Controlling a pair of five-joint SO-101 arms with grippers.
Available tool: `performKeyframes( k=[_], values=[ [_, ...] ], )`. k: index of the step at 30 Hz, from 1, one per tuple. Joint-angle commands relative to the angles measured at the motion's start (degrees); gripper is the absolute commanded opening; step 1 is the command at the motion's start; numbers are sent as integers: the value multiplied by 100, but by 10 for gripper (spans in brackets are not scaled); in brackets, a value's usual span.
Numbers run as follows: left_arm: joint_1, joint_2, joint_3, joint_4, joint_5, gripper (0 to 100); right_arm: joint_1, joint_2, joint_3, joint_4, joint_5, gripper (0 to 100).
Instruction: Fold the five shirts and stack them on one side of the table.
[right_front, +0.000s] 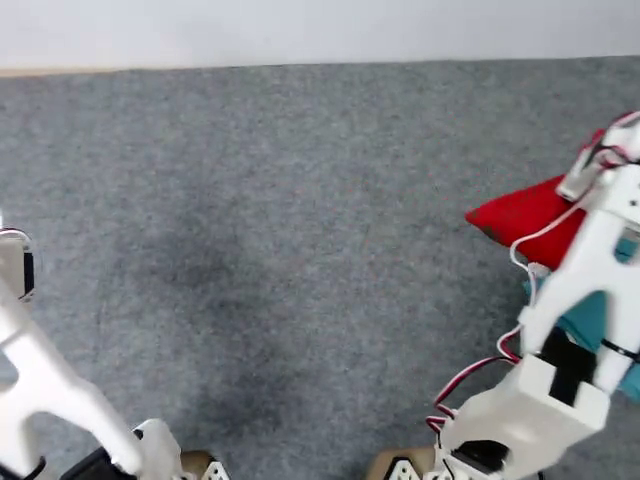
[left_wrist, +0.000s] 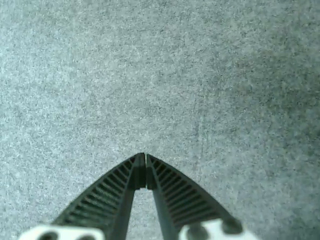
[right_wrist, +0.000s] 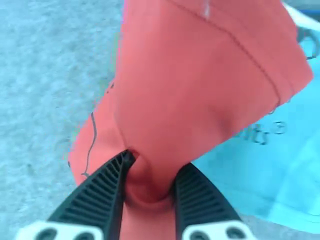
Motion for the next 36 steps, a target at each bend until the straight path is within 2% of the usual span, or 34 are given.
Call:
performKeyframes(
  k=[1, 8, 19, 29, 36],
  values=[
    [18, -149, -31, 0, -62, 6, 400, -224, -26, 215, 369, 8],
    [18, -149, -31, 9, -62, 6, 1209, 453, -26, 215, 1020, 8],
    [18, -149, -31, 18, -62, 6, 2158, 549, -26, 215, 2224, 9],
    [18, -149, -31, 26, -62, 6, 2448, 778, -26, 215, 2532, 9],
    [9, -149, -22, 26, -62, 6, 2703, 391, -44, 215, 2558, 9]
  ],
)
